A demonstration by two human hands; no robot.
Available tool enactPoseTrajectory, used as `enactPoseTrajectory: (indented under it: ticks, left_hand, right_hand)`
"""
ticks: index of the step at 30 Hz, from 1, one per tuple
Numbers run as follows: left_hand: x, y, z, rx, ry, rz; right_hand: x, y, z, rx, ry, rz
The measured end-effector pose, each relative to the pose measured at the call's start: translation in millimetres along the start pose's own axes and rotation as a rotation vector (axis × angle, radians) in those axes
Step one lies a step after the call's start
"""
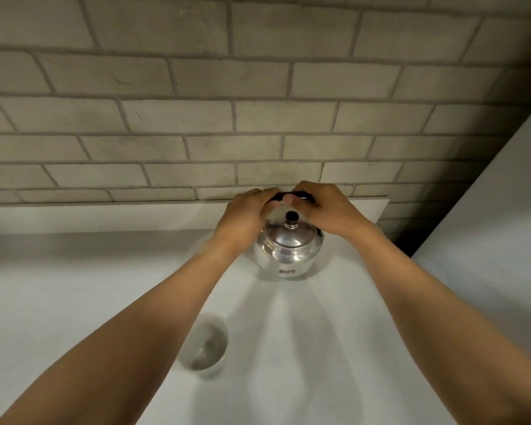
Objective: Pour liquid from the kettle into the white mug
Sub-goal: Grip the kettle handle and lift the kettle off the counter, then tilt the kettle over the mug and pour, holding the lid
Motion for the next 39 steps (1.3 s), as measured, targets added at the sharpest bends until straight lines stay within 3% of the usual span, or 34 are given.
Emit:
enactPoseTrajectory:
  ticks: [5,12,15,19,27,39]
  left_hand:
    - [-32.6,-15.4,-49.0,0.083,0.091,-0.079]
    - [-104.3,-7.1,-86.9,-0.018,0.099,-0.196]
    - [-150.9,5.4,-105.2,0.143,0.185,-0.284]
    - [-203.7,37.8,-118.8,0.277,0.365,-0.233]
    - [-220.1,55.8,-131.5,0.359,0.264,-0.119]
    - [-228.0,37.3,-138.3,0.306,0.258,-0.296]
  right_hand:
    - [-47.8,-19.2,18.9,-0.044,-0.055,-0.094]
    - [-123.0,-21.5,15.5,-0.091,-0.094,-0.112]
    - [-149.6,-19.4,8.8,-0.019,-0.063,-0.127]
    - [-175.2,-15.5,5.4,0.004,-0.060,-0.126]
    - [-193.4,-10.6,14.6,-0.051,-0.085,-0.077]
    - [-195.3,-11.4,68.6,-0.255,-0.238,0.029]
Point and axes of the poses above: each hand's wrist, its own x-axis towards the middle knuckle, its own y-axis out of the palm, z = x × y, the point moved 2 cm from there along x, towards the middle knuckle, and after that the axes turned 15 degrees about y, right-handed, at the moved point
